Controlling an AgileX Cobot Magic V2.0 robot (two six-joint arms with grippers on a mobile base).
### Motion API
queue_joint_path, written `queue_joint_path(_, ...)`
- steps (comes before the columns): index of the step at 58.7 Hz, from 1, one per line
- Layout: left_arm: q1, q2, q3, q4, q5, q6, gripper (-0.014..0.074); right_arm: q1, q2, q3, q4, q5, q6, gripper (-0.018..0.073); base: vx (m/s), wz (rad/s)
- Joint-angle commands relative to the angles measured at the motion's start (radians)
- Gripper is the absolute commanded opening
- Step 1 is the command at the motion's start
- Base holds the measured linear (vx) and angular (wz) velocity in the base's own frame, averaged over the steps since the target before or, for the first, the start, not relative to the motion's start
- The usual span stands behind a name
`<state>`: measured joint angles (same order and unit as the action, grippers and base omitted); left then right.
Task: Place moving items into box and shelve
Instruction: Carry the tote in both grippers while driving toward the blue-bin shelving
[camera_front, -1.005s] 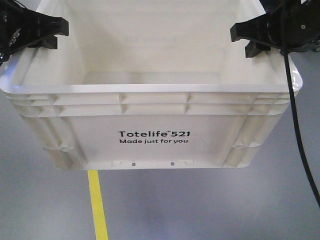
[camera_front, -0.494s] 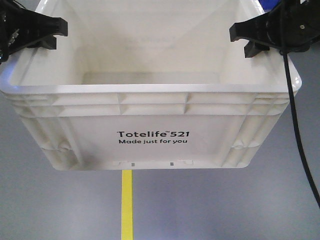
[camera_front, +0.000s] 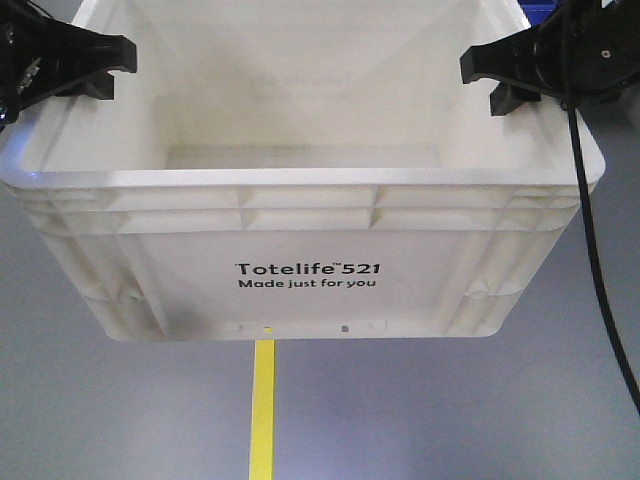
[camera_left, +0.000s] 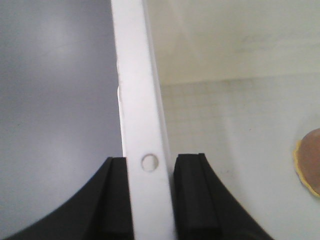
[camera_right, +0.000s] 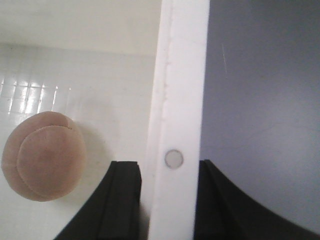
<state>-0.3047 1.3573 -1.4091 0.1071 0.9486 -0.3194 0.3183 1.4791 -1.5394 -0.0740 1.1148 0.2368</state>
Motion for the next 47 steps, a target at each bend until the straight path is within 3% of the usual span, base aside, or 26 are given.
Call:
queue_joint_path(1,0.005,-0.048,-0.038,0.047,-0.114,0.004,0.0,-0.009,-0.056,-0.041,-0.052,-0.103,-0.014,-0.0005,0.37,0.07)
queue_joint_path(47,0.005,-0.048,-0.038,0.047,-0.114,0.004,0.0,-0.009,-0.056,-0.041,-0.052,-0.103,-0.014,-0.0005,0.41,0.03)
